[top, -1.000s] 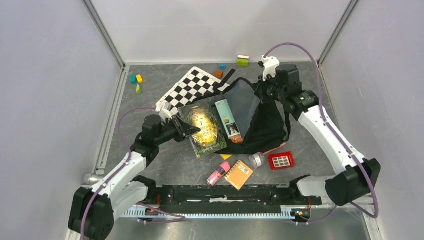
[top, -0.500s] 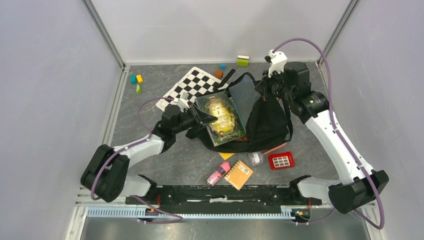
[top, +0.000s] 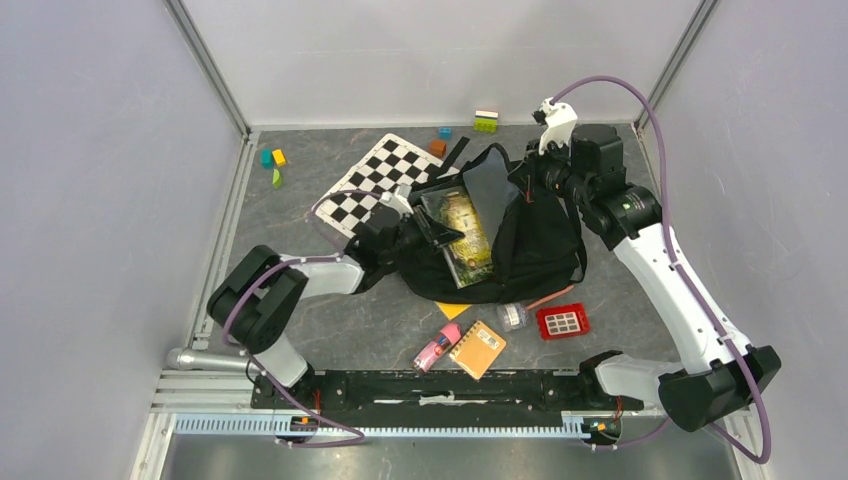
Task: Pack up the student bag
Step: Place the book in the student bag.
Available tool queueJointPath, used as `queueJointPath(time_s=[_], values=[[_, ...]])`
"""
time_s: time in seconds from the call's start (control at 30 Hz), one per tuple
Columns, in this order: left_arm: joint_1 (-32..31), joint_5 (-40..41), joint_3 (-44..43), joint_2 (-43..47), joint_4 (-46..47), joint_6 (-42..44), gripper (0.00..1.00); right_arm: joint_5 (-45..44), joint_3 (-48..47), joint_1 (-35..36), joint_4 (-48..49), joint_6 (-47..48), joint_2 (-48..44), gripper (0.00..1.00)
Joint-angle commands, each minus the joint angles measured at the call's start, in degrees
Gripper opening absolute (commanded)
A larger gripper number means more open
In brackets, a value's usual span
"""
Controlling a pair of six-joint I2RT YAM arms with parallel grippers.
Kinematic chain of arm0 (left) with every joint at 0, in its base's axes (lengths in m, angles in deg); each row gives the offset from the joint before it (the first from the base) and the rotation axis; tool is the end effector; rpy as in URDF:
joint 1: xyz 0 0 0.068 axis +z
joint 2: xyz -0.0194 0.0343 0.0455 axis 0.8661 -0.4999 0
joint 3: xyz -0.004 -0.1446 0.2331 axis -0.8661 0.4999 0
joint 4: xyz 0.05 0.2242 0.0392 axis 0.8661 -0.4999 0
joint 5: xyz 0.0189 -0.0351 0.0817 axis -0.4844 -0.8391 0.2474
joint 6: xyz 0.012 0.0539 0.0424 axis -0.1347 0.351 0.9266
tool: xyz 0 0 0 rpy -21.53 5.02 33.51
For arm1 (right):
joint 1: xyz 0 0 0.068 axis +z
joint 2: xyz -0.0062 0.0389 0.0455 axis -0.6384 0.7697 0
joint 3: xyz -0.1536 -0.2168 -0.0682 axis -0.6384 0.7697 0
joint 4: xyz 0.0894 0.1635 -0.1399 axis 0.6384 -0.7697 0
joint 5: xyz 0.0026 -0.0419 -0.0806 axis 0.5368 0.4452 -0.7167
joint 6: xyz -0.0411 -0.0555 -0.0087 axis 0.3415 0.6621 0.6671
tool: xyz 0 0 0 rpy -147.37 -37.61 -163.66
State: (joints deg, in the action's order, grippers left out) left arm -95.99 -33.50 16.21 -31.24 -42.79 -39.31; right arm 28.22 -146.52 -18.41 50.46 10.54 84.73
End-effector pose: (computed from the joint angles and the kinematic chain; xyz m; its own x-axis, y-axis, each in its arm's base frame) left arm 0.2603 -0.2088 0.2116 -0.8029 -0.5077 -0.3124 0.1198 0.3759 -0.9189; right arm 0.2312 0.1018 0.3976 -0.4461 -0.0160 -0.8949 -0.4611 0.8611 0.2144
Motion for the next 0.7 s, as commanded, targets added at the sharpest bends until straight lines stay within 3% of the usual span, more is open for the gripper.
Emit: queueJointPath(time_s=[0.0, 0.1, 0.2, 0.43, 0.67], values=[[-3.8, 3.1, -5.2, -3.5, 6.8, 2.1, 0.02, 2.2, -0.1, -0.2, 7.4, -2.2, -2.0, 0.00], [-5.8, 5.4, -7.8, -6.6, 5.2, 3.5, 0.03, 1.9, 0.4, 0.2, 7.9, -2.6, -1.7, 0.00], [-7.4, 7.5, -11.2, -8.7, 1.5, 6.1, 0.20, 0.0, 1.0, 1.0, 7.9, -2.4, -1.6, 0.00], [-7.8, 16.1, -14.1, -3.4, -18.1, 19.1, 0.99, -6.7, 2.3, 1.5, 8.2, -1.5, -1.5, 0.00], [-7.0, 27.2, -8.0, 12.5, -34.7, 28.4, 1.00, -12.1, 0.1, 1.5, 10.3, -0.2, -0.8, 0.00]])
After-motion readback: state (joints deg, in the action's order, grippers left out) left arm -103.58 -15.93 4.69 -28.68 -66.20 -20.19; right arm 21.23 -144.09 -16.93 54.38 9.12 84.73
